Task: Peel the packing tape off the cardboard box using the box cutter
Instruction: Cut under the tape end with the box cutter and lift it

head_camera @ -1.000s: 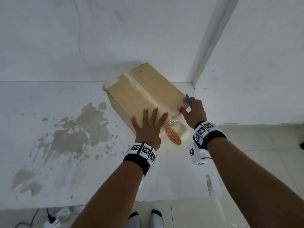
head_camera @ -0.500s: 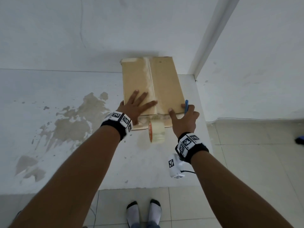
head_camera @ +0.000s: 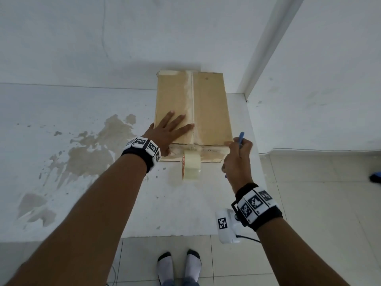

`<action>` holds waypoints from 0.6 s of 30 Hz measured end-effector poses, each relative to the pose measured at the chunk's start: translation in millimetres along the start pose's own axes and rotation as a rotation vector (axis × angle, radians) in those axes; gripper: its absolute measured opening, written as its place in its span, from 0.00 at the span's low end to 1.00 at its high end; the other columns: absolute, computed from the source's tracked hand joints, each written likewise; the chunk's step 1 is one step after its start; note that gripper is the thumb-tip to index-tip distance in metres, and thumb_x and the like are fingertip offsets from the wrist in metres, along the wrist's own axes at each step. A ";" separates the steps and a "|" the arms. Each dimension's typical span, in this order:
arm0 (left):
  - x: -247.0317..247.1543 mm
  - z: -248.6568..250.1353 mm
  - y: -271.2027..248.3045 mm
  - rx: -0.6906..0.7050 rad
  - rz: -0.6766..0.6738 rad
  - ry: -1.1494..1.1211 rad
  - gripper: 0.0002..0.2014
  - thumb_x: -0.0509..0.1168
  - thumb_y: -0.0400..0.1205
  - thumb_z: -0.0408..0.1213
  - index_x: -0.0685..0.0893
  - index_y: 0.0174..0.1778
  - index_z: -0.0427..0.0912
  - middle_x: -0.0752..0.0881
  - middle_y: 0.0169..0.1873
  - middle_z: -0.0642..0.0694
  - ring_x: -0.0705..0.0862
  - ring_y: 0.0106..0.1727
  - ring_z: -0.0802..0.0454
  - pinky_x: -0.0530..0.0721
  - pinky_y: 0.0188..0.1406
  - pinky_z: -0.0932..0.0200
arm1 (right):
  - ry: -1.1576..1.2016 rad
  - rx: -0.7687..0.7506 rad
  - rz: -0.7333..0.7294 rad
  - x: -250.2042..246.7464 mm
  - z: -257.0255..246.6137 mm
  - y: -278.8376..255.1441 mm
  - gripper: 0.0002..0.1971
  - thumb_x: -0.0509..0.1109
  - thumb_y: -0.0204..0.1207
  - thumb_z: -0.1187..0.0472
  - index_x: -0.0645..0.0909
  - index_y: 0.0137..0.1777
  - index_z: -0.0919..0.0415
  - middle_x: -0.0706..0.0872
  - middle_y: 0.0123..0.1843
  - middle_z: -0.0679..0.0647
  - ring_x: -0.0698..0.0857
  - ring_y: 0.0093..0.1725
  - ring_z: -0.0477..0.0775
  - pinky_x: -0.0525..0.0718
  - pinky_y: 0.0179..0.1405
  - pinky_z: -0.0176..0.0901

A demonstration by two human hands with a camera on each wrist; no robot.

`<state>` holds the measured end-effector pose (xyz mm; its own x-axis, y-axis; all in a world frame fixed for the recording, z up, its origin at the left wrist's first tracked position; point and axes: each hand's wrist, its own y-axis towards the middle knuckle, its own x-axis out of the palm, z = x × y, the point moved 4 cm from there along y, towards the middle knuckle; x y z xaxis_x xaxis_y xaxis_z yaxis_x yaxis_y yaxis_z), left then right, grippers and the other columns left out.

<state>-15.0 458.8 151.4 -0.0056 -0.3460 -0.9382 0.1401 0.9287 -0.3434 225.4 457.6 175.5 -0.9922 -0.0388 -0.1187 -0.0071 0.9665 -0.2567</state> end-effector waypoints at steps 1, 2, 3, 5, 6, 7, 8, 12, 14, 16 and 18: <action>0.6 -0.2 0.5 -0.005 0.006 0.003 0.62 0.77 0.74 0.33 0.31 0.83 0.67 0.30 0.86 0.56 0.28 0.85 0.44 0.65 0.73 0.22 | 0.051 0.022 -0.049 5.5 -0.5 -4.2 0.09 0.55 0.88 0.57 0.70 0.63 0.57 0.84 0.54 0.56 0.76 0.29 0.49 0.78 0.29 0.47; 0.7 0.1 0.9 -0.009 0.015 0.006 0.62 0.77 0.74 0.35 0.31 0.83 0.65 0.31 0.86 0.55 0.29 0.86 0.44 0.66 0.72 0.23 | 0.096 0.046 -0.101 11.0 -0.9 -8.7 0.10 0.54 0.89 0.59 0.74 0.63 0.59 0.86 0.55 0.56 0.74 0.25 0.48 0.77 0.25 0.44; 1.0 0.6 1.2 -0.014 0.022 0.008 0.62 0.78 0.74 0.36 0.32 0.84 0.64 0.32 0.86 0.55 0.29 0.86 0.44 0.66 0.72 0.24 | 0.139 0.078 -0.150 17.0 -0.5 -12.8 0.12 0.53 0.89 0.60 0.78 0.63 0.59 0.87 0.55 0.56 0.74 0.25 0.47 0.78 0.24 0.43; 1.8 1.2 2.0 -0.025 0.029 0.009 0.62 0.79 0.74 0.37 0.32 0.84 0.64 0.32 0.86 0.55 0.30 0.86 0.45 0.66 0.73 0.24 | 0.244 0.159 -0.253 28.7 1.4 -22.2 0.14 0.55 0.90 0.59 0.81 0.65 0.58 0.88 0.53 0.56 0.78 0.27 0.47 0.86 0.29 0.43; 2.2 1.4 2.3 -0.030 0.031 0.007 0.62 0.79 0.73 0.37 0.33 0.84 0.64 0.33 0.86 0.55 0.30 0.86 0.45 0.66 0.73 0.24 | 0.301 0.215 -0.311 34.5 4.1 -26.6 0.15 0.56 0.90 0.56 0.80 0.68 0.56 0.88 0.52 0.55 0.81 0.29 0.48 0.90 0.36 0.47; 2.6 1.5 2.8 -0.033 0.035 0.008 0.62 0.79 0.73 0.37 0.33 0.84 0.64 0.33 0.87 0.55 0.30 0.86 0.45 0.65 0.73 0.24 | 0.354 0.283 -0.376 40.2 6.9 -32.1 0.16 0.57 0.90 0.53 0.79 0.71 0.54 0.89 0.52 0.56 0.84 0.32 0.49 0.92 0.42 0.51; 2.7 1.6 3.3 -0.037 0.039 0.012 0.62 0.79 0.73 0.37 0.33 0.84 0.64 0.33 0.87 0.55 0.30 0.86 0.45 0.65 0.74 0.24 | 0.393 0.351 -0.436 44.5 9.8 -37.4 0.17 0.58 0.89 0.51 0.78 0.74 0.52 0.90 0.55 0.57 0.88 0.37 0.52 0.93 0.47 0.54; 4.0 1.5 4.6 -0.040 0.058 0.011 0.61 0.77 0.74 0.35 0.35 0.85 0.64 0.35 0.87 0.55 0.31 0.87 0.45 0.65 0.73 0.23 | 0.447 0.372 -0.641 55.7 16.1 -53.6 0.20 0.56 0.90 0.65 0.70 0.79 0.51 0.84 0.71 0.60 0.91 0.56 0.58 0.90 0.59 0.56; 4.4 1.0 4.7 -0.037 0.064 0.016 0.60 0.77 0.74 0.35 0.35 0.85 0.64 0.35 0.87 0.55 0.32 0.87 0.45 0.65 0.73 0.24 | 0.420 0.317 -0.703 58.5 18.4 -57.8 0.24 0.52 0.88 0.74 0.69 0.79 0.52 0.84 0.72 0.56 0.89 0.62 0.56 0.88 0.63 0.53; 4.4 0.6 4.7 -0.036 0.065 0.014 0.60 0.77 0.74 0.35 0.35 0.85 0.64 0.35 0.87 0.55 0.31 0.87 0.45 0.66 0.73 0.24 | 0.424 0.291 -0.725 59.5 21.0 -58.3 0.27 0.50 0.87 0.78 0.69 0.77 0.52 0.83 0.72 0.54 0.87 0.66 0.55 0.85 0.67 0.51; 4.0 0.7 4.4 -0.038 0.060 0.009 0.60 0.77 0.74 0.35 0.35 0.85 0.64 0.35 0.87 0.55 0.31 0.87 0.45 0.65 0.73 0.24 | 0.408 0.255 -0.715 58.9 23.1 -57.1 0.29 0.49 0.85 0.80 0.69 0.78 0.52 0.82 0.73 0.53 0.85 0.70 0.54 0.81 0.72 0.49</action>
<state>-13.7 461.5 146.1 -0.0072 -0.2882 -0.9575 0.1029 0.9523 -0.2874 170.3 394.3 161.0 -0.7278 -0.4749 0.4948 -0.6675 0.6561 -0.3520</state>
